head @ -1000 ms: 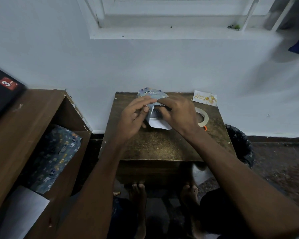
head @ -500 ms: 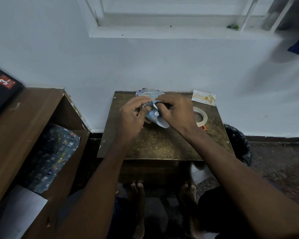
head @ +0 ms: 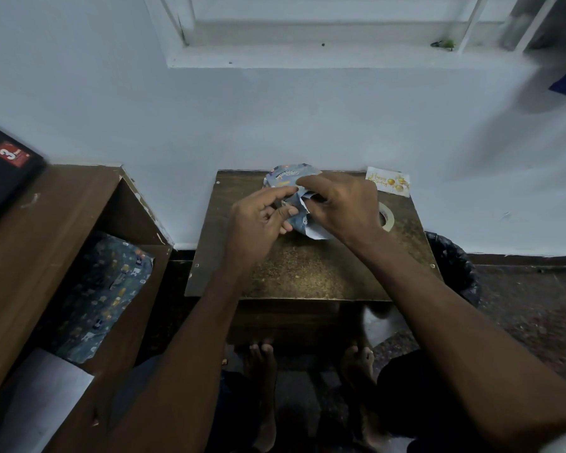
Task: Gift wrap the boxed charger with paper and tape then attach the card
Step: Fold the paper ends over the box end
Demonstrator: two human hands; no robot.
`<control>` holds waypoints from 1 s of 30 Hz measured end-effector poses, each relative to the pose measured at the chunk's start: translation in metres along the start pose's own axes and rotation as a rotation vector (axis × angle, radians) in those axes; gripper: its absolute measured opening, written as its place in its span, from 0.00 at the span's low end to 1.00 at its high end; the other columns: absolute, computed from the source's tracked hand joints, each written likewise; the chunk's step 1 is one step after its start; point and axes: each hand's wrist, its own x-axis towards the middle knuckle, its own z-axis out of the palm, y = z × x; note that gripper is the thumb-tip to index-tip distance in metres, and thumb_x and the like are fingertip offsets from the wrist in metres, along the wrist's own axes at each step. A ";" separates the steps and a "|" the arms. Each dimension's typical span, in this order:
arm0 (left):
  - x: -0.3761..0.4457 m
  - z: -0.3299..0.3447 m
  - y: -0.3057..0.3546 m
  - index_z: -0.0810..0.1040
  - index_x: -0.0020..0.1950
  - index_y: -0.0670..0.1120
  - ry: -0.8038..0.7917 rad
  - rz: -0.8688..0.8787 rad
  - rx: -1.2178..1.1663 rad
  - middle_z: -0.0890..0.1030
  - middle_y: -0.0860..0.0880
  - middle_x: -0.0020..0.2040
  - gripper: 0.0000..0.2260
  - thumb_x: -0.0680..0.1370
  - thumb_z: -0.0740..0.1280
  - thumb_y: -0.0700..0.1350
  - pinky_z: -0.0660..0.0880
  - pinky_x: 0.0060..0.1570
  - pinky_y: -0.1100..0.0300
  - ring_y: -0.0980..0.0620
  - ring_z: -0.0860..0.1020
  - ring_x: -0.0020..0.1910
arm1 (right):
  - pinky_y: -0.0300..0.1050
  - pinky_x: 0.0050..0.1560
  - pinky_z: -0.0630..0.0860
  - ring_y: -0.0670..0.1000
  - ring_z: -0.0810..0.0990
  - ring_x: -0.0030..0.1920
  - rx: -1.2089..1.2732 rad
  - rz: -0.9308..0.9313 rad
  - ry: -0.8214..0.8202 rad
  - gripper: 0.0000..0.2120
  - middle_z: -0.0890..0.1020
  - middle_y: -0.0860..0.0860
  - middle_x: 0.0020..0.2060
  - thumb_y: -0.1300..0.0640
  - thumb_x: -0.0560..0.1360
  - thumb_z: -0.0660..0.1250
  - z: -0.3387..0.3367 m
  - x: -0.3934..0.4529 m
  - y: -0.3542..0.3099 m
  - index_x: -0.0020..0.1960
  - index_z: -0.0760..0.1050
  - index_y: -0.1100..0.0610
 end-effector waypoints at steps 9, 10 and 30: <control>0.003 -0.009 0.001 0.88 0.59 0.42 0.028 0.056 0.019 0.89 0.48 0.52 0.10 0.78 0.76 0.35 0.85 0.48 0.51 0.50 0.87 0.47 | 0.47 0.25 0.62 0.55 0.73 0.28 0.039 -0.085 0.079 0.09 0.76 0.50 0.29 0.55 0.71 0.66 0.001 -0.007 -0.011 0.33 0.74 0.55; 0.004 -0.013 0.001 0.88 0.58 0.41 0.029 0.070 0.027 0.89 0.48 0.54 0.10 0.77 0.76 0.35 0.84 0.53 0.51 0.51 0.87 0.51 | 0.47 0.25 0.63 0.55 0.74 0.29 0.044 -0.087 0.076 0.08 0.77 0.50 0.29 0.56 0.72 0.67 0.002 -0.007 -0.012 0.34 0.75 0.55; 0.004 -0.020 -0.002 0.87 0.57 0.36 0.282 -0.066 -0.026 0.89 0.45 0.51 0.09 0.77 0.77 0.36 0.83 0.54 0.58 0.54 0.87 0.52 | 0.66 0.70 0.75 0.52 0.77 0.71 1.228 0.775 -0.367 0.19 0.80 0.46 0.69 0.54 0.86 0.55 -0.026 -0.009 -0.012 0.71 0.80 0.48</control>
